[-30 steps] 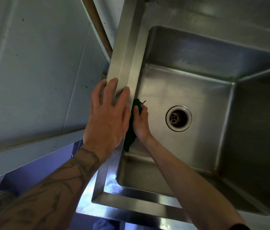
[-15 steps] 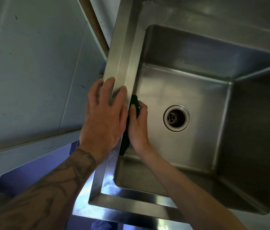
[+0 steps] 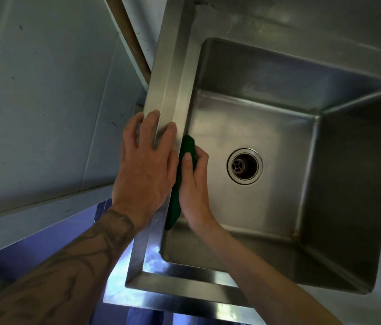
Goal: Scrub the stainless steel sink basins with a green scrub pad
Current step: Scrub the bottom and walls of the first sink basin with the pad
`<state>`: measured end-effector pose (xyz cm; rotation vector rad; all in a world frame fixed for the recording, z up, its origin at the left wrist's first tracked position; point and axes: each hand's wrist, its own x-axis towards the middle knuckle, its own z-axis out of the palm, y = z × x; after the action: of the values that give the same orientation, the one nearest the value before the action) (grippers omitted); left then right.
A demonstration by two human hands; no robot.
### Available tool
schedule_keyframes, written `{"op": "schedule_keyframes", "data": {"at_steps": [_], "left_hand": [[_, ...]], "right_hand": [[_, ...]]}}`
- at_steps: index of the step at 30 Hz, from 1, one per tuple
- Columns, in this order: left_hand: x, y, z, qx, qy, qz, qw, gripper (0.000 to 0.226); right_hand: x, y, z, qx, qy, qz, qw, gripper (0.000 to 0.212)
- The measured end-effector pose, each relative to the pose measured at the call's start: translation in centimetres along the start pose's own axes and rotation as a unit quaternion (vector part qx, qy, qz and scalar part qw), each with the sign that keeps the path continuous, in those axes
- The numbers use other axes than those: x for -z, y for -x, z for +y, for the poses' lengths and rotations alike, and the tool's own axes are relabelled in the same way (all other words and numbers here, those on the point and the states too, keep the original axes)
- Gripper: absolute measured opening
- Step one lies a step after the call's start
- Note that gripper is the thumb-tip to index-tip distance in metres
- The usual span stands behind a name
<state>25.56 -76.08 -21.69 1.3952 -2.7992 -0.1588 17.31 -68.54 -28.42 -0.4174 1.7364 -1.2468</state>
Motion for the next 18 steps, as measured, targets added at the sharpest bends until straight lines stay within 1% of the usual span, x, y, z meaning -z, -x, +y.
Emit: {"op": "schedule_keyframes", "data": {"at_steps": [1,2,5,6,7,9,11,13,14,17,18], "left_hand": [[0.1,0.0,0.1,0.013,0.012,0.012,1.0,0.053],[0.1,0.1,0.2,0.022,0.021,0.023,0.999,0.05],[0.3,0.0,0.3,0.027,0.045,0.029,0.998,0.051],[0.4,-0.1,0.3,0.026,0.044,0.03,0.998,0.054],[0.4,-0.1,0.3,0.025,0.041,0.032,0.998,0.058],[0.3,-0.1,0.2,0.02,0.033,0.035,0.999,0.059],[-0.1,0.0,0.2,0.02,0.038,0.042,0.998,0.05],[-0.3,0.1,0.2,0.031,0.061,0.052,0.996,0.04],[-0.3,0.1,0.3,0.035,0.07,0.054,0.995,0.037],[0.0,0.2,0.5,0.039,0.075,0.053,0.995,0.034],[0.3,0.3,0.6,0.042,0.077,0.052,0.995,0.035]], "right_hand": [[0.1,-0.5,0.3,-0.002,0.014,0.0,1.0,0.041],[0.2,-1.4,0.6,-0.025,0.031,-0.006,0.999,0.041],[-0.1,-4.1,1.3,-0.171,0.06,-0.032,0.983,0.041],[-0.1,-4.2,1.3,-0.188,0.062,-0.035,0.98,0.04],[-0.2,-3.8,1.4,-0.173,0.059,-0.03,0.983,0.038],[-0.1,-1.8,1.1,-0.098,0.038,-0.013,0.994,0.038],[0.2,-0.2,1.1,-0.043,0.014,-0.021,0.999,0.038],[0.5,-0.2,1.6,-0.026,0.035,-0.035,0.998,0.038],[0.6,-0.9,1.9,-0.034,0.053,-0.038,0.997,0.039],[0.4,-3.1,2.2,-0.127,0.08,-0.053,0.987,0.04],[0.3,-3.2,2.2,-0.143,0.076,-0.058,0.985,0.04]]}}
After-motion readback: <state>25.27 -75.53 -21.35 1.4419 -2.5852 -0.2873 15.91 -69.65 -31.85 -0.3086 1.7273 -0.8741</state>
